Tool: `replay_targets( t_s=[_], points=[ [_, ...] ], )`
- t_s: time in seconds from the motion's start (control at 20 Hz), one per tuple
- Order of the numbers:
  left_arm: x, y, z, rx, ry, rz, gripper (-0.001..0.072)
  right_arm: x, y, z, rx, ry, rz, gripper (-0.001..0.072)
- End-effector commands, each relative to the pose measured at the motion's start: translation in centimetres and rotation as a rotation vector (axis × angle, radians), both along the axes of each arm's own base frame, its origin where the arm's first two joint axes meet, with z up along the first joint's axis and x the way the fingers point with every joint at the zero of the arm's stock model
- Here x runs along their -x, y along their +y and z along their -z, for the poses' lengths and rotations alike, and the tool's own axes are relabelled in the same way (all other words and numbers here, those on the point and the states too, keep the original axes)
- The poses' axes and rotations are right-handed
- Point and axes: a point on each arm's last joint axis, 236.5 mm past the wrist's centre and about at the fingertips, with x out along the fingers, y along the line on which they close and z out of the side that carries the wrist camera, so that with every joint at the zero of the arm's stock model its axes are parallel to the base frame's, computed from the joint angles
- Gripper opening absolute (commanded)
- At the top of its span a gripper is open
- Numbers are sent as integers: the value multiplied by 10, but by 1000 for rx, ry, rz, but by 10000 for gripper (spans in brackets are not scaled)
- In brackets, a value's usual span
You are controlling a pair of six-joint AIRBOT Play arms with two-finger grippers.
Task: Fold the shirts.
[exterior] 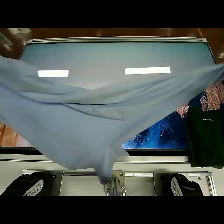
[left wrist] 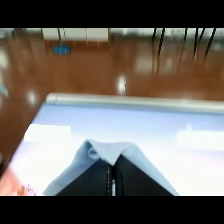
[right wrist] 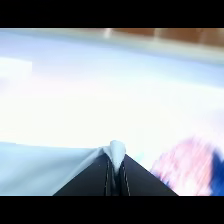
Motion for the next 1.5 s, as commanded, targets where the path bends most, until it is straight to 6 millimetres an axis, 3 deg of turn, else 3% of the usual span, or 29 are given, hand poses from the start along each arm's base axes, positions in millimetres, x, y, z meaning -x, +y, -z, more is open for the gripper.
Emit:
replay_targets(
  t_s=[0.0, 0.15, 0.25, 0.4, 0.55, 0.6, 0.7, 0.75, 0.95, 1.1, 1.2, 1.3, 1.45],
  points=[
    [-47, -9, 100, -16, 259, 14, 36, 18, 5, 118, -105, 402, -8, 72],
    [-87, -34, 209, 28, 489, 79, 36, 3, -1, 202, -176, 504, 51, 72],
    [-116, -57, 275, 95, 593, 130, 36, -17, -13, 233, -202, 453, 124, 72],
    [-144, -87, 357, 289, 747, 116, 37, -44, -30, 246, -243, 366, 224, 72],
    [-143, -121, 424, 466, 924, 124, 40, -60, -34, 256, -286, 371, 253, 72],
    [-136, -131, 439, 513, 992, 134, 103, -61, -32, 261, -302, 389, 251, 72],
    [-115, -127, 452, 509, 1102, 132, 623, -61, -27, 271, -330, 431, 244, 73],
    [-104, -113, 449, 495, 1149, 117, 694, -60, -25, 273, -333, 443, 242, 73],
    [-44, -47, 415, 419, 1304, 107, 675, -55, -22, 276, -330, 469, 230, 72],
    [-2, -33, 407, 450, 1300, 87, 676, -52, -21, 278, -331, 484, 224, 73],
    [36, -54, 433, 537, 1323, 108, 676, -51, -20, 279, -332, 489, 223, 73],
    [65, -89, 466, 695, 1330, 140, 676, -52, -20, 278, -332, 488, 223, 73],
    [93, -129, 509, 852, 1339, 151, 674, -52, -20, 278, -331, 486, 223, 73]
  ],
)
